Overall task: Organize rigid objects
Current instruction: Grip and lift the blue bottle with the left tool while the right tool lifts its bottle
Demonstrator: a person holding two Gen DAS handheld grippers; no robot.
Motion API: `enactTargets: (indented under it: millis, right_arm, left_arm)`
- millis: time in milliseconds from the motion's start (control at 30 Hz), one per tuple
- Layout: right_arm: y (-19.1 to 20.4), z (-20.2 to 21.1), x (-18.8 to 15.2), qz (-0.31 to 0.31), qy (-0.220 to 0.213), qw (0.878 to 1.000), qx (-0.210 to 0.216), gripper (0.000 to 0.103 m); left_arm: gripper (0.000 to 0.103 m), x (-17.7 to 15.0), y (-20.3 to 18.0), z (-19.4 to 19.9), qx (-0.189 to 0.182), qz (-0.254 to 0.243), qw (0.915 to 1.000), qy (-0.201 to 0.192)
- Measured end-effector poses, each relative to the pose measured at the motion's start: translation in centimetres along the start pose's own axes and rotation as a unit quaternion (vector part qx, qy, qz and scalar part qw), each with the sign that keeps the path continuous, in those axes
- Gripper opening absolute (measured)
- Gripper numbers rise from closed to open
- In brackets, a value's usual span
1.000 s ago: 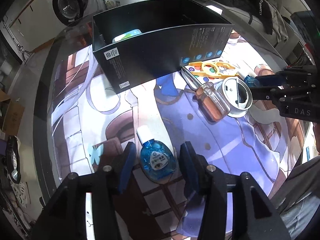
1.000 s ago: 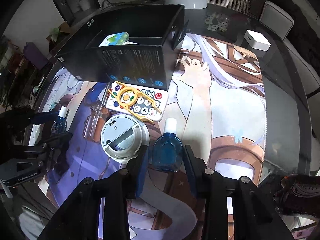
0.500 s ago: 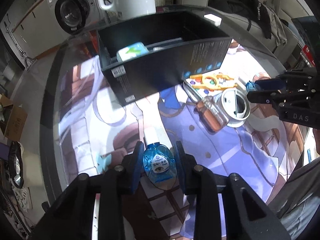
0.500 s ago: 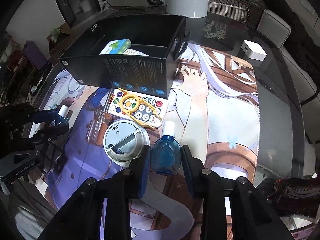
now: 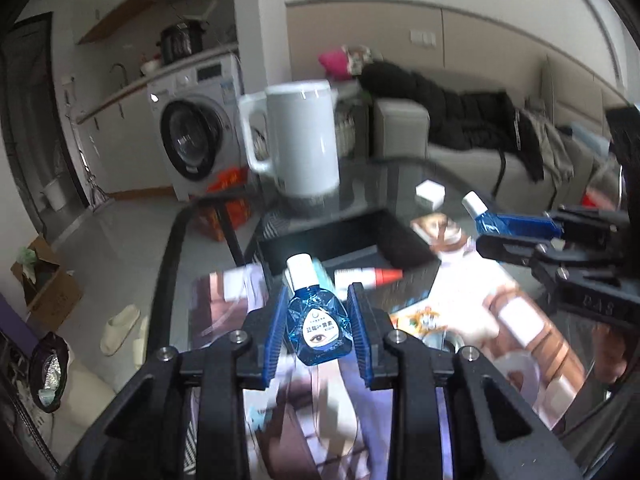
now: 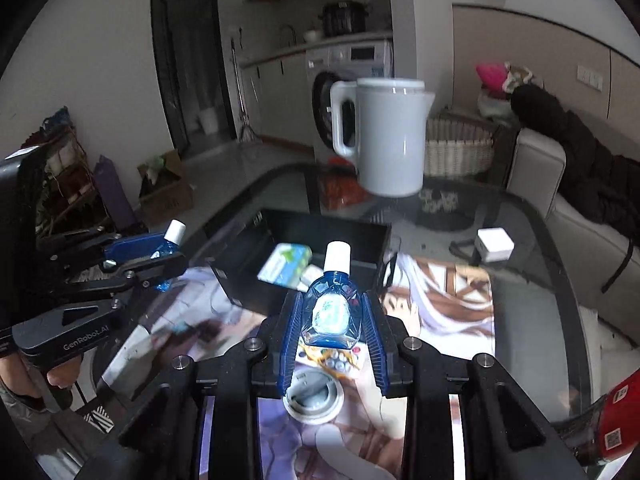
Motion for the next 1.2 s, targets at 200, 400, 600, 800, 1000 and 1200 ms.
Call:
enactTargets:
  millis: [200,400,600,800,1000,1200]
  right_arm:
    - [1.0,5.6,2.3,0.018,-0.147,0.988,-0.045,0.031]
    - [1.8,7.9,2.9,0.032,-0.191,0.978,-0.075,0.031]
    - [1.3,7.8,3.1,0.019,-0.19,0.979,-0.073,0.031]
    - [0.9,7.0,3.3,0.019,-0.19,0.979,-0.071,0.031]
    - [0.9,4.9,4.1,0.022,-0.188,0.98,-0.069,0.031]
    - [0.0,1.2,5.8,0.017,-0.185,0.98,-0.075,0.031]
  left_arm:
    - [0.029,2.6,0.6,4.8,0.001,0.031,0.9903,-0.136]
    - [0.029,3.1,1.2,6.1,-0.006,0.04,0.985,-0.168]
    - [0.029,3.3,1.7,5.7,-0.011,0.048,0.9854,-0.163]
    - [0.029,3.5,1.5,4.4,-0.017,0.047,0.9858,-0.16]
    - [0.029,4.4,1.5,2.1,-0.023,0.051,0.9854,-0.161]
    - [0.029,5.4,1.6,-0.1,-0.029,0.065,0.9841,-0.163]
Point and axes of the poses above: each gripper's, at about its wrist camera, not at the fingertips, and z roughly against the way its jaws point, y to its left, x to its top, the point moved 5 cm from there along -z, roughly the way its jaws point, and after that the axes turned 15 degrees about z, right-handed, at the moved point
